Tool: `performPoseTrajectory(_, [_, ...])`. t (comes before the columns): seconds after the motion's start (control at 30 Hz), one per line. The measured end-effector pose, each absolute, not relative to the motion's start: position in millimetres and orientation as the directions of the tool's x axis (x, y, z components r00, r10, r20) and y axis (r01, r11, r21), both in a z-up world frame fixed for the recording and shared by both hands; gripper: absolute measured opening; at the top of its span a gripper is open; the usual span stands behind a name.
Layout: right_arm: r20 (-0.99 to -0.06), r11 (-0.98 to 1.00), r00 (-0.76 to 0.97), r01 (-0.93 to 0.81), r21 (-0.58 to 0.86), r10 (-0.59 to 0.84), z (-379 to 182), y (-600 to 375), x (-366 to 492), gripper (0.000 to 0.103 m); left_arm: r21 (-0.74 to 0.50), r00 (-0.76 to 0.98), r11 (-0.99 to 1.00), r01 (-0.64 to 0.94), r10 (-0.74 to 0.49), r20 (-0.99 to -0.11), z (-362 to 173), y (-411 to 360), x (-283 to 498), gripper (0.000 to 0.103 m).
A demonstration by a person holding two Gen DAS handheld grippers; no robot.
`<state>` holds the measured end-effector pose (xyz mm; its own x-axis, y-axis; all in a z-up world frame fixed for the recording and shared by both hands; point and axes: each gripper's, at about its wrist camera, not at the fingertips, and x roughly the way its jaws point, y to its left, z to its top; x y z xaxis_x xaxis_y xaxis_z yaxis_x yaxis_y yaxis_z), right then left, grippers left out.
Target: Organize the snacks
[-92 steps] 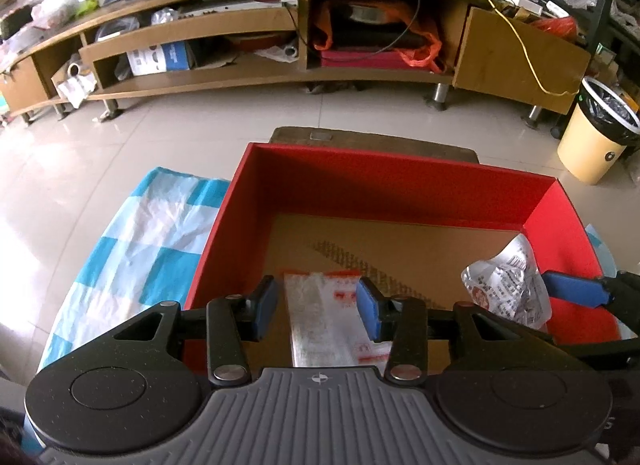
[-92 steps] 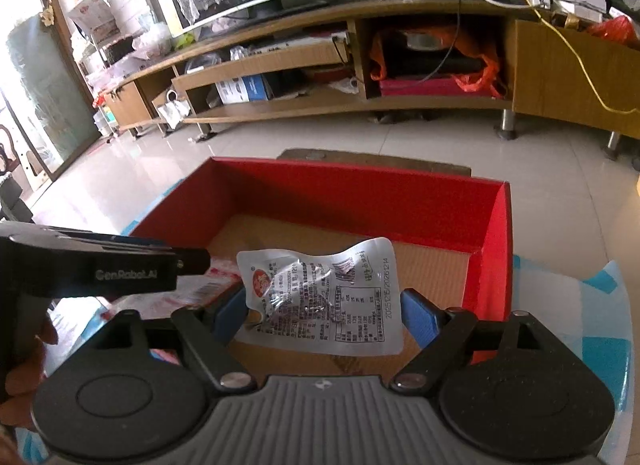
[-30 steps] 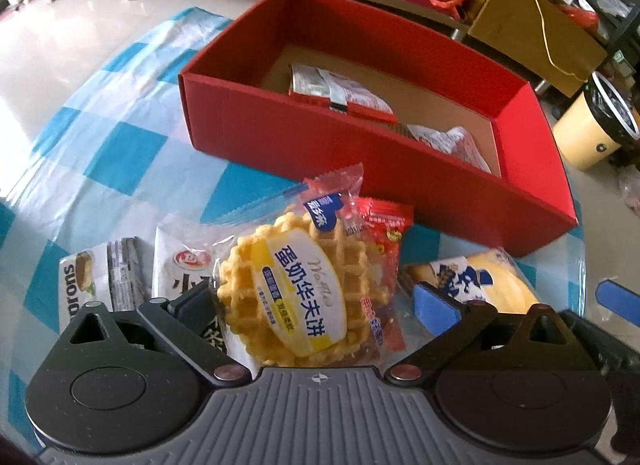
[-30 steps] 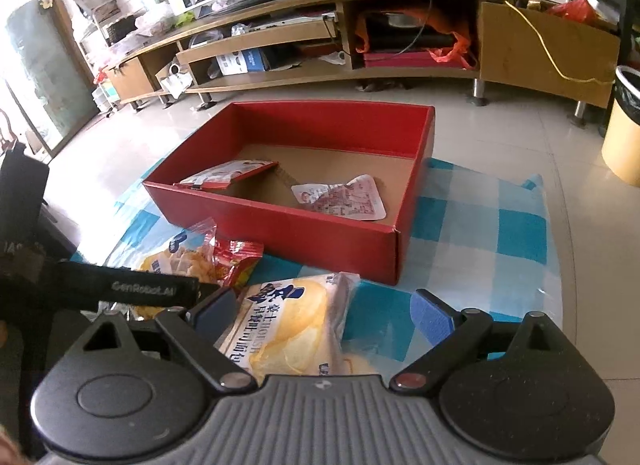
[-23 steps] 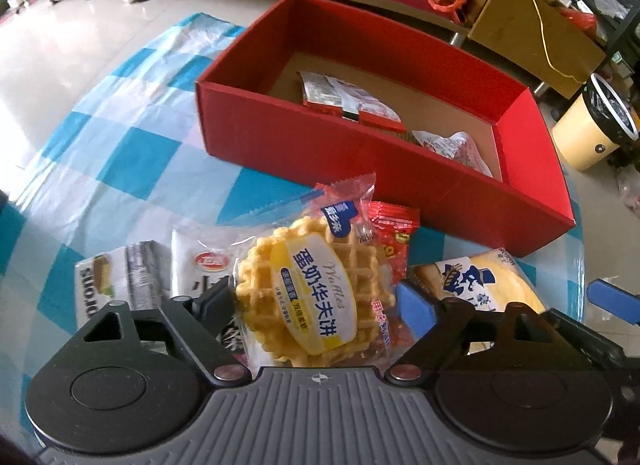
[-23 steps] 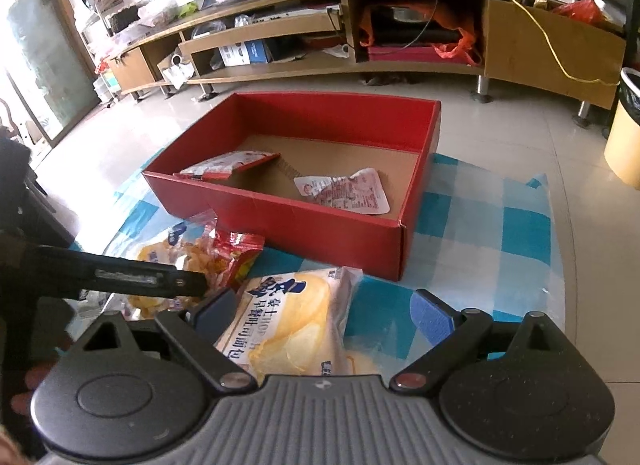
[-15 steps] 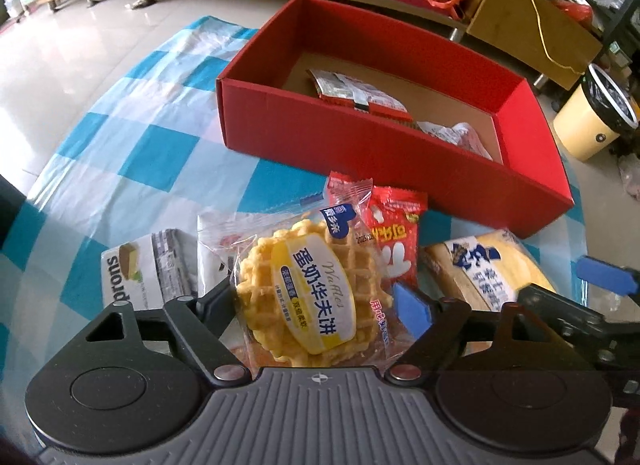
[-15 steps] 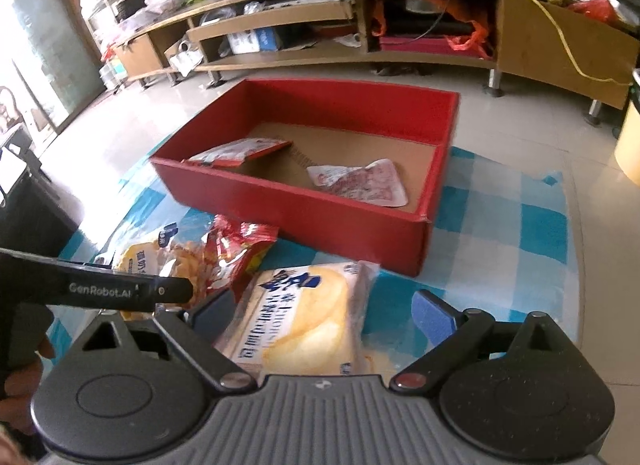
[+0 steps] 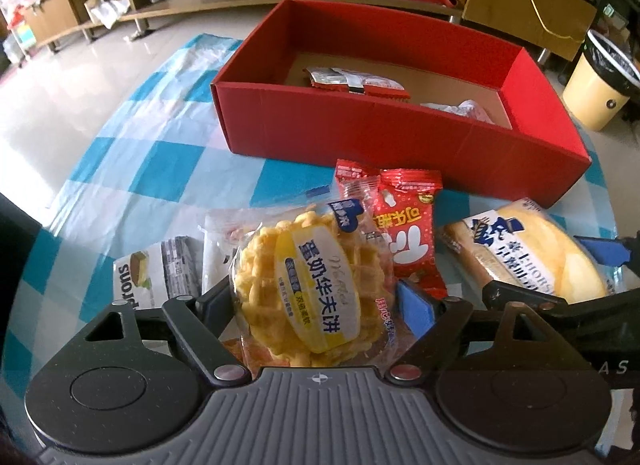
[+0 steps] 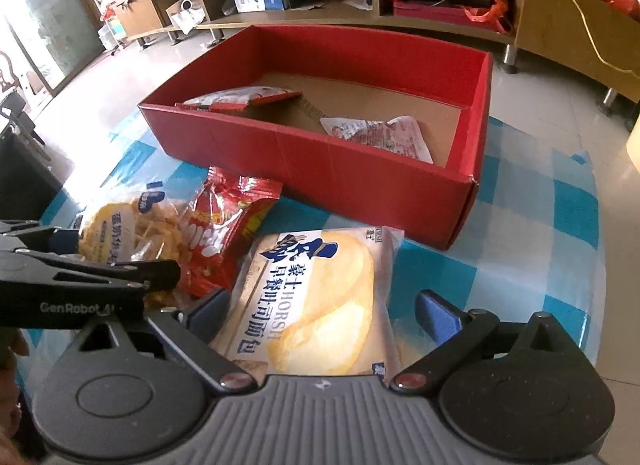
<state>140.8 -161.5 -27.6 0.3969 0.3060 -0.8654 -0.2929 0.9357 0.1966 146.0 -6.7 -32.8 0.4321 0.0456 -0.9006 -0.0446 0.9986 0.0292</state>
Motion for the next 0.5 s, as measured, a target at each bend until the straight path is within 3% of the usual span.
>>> performPoseTrajectory(0.2, [-0.904,0.944,0.289,-0.195,0.266,0.315,-49.6,-167.8,153.7,0.103,0.059,0.442,0.998,-0.036,0.069,-0.895,-35.2,-5.2,144.1,0.093])
performPoseTrajectory(0.37, [-0.901,0.946,0.309,-0.212,0.246,0.304,-48.4,-166.4,148.1,0.103,0.084,0.446,0.996,-0.021,0.085,-0.891,-37.6,-7.9,142.7,0.093])
performPoseTrajectory(0.5, [-0.895,0.947,0.330,-0.217,0.237,0.299,-40.3,-165.6,144.2,0.080,0.080,0.445,0.997,-0.004,0.074,-0.893,-36.4,-9.6,142.2,0.092])
